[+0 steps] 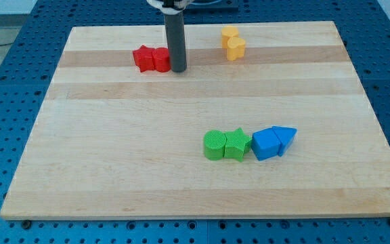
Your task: Place your arm on top of the blue cube
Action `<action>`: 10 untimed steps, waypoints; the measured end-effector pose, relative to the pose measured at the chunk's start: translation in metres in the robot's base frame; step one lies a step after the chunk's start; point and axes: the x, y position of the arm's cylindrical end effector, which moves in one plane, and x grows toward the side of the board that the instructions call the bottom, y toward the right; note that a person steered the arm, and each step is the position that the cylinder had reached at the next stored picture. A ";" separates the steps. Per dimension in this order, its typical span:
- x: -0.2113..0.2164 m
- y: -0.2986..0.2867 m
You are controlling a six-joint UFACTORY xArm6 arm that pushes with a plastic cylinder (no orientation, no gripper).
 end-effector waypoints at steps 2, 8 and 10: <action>0.065 0.048; 0.142 0.108; 0.142 0.143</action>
